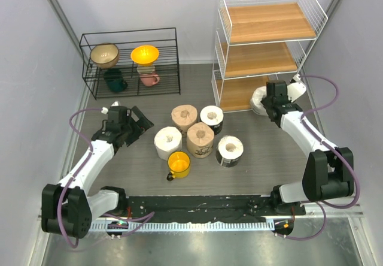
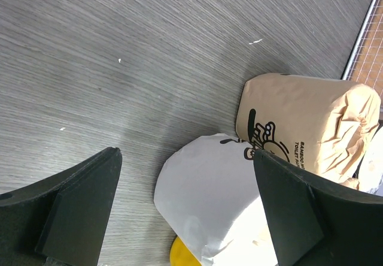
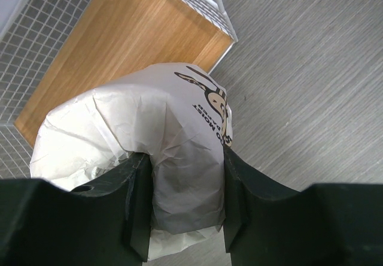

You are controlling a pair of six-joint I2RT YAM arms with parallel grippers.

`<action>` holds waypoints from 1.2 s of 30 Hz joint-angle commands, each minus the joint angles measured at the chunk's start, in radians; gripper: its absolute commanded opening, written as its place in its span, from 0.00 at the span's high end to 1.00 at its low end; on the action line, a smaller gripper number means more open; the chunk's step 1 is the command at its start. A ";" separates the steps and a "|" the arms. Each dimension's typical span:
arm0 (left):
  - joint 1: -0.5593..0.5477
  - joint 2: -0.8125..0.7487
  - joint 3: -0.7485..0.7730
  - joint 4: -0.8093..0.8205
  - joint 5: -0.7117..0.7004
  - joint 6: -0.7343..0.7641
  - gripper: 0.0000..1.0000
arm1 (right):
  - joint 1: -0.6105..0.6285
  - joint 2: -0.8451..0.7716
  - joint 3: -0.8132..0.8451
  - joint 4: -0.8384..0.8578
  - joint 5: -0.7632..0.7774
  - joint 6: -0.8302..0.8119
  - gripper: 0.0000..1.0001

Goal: Place and organize the paper towels onto the shelf

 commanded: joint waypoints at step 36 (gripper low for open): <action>-0.006 0.015 0.001 0.045 0.063 -0.007 0.03 | -0.011 0.230 0.097 0.361 0.141 0.002 0.55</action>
